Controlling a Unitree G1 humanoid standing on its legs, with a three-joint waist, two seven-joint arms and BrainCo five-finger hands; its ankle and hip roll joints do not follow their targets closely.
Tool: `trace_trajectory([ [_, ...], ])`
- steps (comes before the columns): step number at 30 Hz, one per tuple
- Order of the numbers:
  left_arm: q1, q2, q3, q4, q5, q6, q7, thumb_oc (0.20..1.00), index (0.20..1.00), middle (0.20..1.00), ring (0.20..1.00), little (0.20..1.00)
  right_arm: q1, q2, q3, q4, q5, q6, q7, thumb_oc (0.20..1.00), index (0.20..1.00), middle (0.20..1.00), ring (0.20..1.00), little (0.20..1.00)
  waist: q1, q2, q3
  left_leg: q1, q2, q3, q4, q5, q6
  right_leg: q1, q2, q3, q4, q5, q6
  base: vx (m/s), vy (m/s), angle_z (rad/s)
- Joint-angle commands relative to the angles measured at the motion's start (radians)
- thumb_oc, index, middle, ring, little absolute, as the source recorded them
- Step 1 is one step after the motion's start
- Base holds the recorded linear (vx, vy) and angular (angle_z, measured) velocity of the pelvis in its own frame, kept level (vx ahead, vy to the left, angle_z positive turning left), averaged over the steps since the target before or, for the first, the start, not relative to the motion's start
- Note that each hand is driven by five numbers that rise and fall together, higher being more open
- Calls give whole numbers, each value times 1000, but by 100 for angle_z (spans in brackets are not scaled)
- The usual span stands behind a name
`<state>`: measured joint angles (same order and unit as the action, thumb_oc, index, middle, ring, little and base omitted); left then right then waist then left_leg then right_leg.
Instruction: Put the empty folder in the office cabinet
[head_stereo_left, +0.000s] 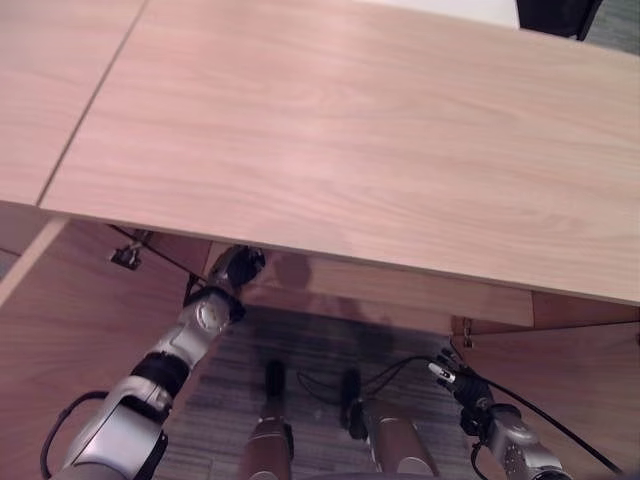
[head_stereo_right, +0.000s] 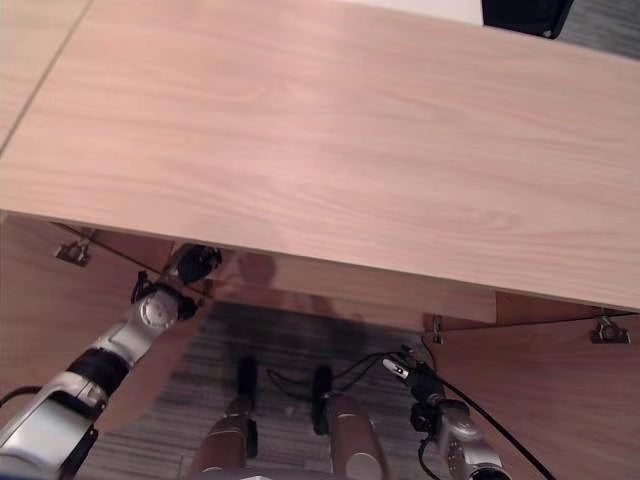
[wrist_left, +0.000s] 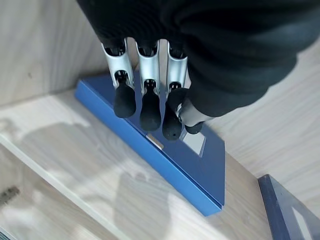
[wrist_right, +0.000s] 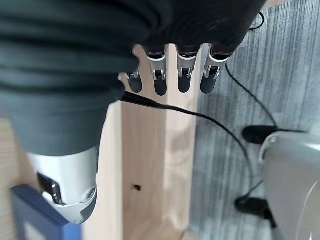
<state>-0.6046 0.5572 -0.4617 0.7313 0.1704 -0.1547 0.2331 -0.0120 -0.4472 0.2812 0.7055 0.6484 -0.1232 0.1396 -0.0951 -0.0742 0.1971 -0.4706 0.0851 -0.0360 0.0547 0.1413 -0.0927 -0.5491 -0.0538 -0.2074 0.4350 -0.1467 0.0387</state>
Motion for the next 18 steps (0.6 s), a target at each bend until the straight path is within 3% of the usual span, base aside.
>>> trace_trajectory([
  [1,-60,7,64,30,-187,-42,9,200,200,200,200,200,50,9,3,28,47,-35,-14,1000,1000,1000,1000,1000,-29,-33,-9,-17,-14,3,158,-124,14,11,-81,81,-81,124,106,-89,14,18],
  [3,-76,-30,46,19,-209,-33,-9,200,200,200,200,200,-68,37,-26,203,24,-54,-49,1000,1000,1000,1000,1000,-12,-24,5,-84,-21,-11,241,-156,27,-42,-88,83,-3,94,93,-84,14,18],
  [8,-133,-12,51,53,-336,-41,-32,200,200,200,200,200,-119,57,-66,290,100,-43,-67,1000,1000,1000,1000,1000,-1,-14,25,-195,-28,-28,355,-192,37,-139,-94,80,116,46,75,-59,-29,22],
  [9,-169,1,43,78,-370,-40,-49,200,200,200,200,200,-134,52,-67,302,120,-43,-68,1000,1000,1000,1000,1000,-5,-15,27,-218,-24,-36,390,-237,33,-166,-94,88,158,1,81,-8,-62,30],
  [18,-268,17,15,88,-428,-34,-71,200,200,200,200,200,-155,34,-91,293,176,-61,-75,1000,1000,1000,1000,1000,-11,-16,42,-322,-16,-60,442,-241,36,-266,-94,76,235,-27,69,-33,-25,4],
])
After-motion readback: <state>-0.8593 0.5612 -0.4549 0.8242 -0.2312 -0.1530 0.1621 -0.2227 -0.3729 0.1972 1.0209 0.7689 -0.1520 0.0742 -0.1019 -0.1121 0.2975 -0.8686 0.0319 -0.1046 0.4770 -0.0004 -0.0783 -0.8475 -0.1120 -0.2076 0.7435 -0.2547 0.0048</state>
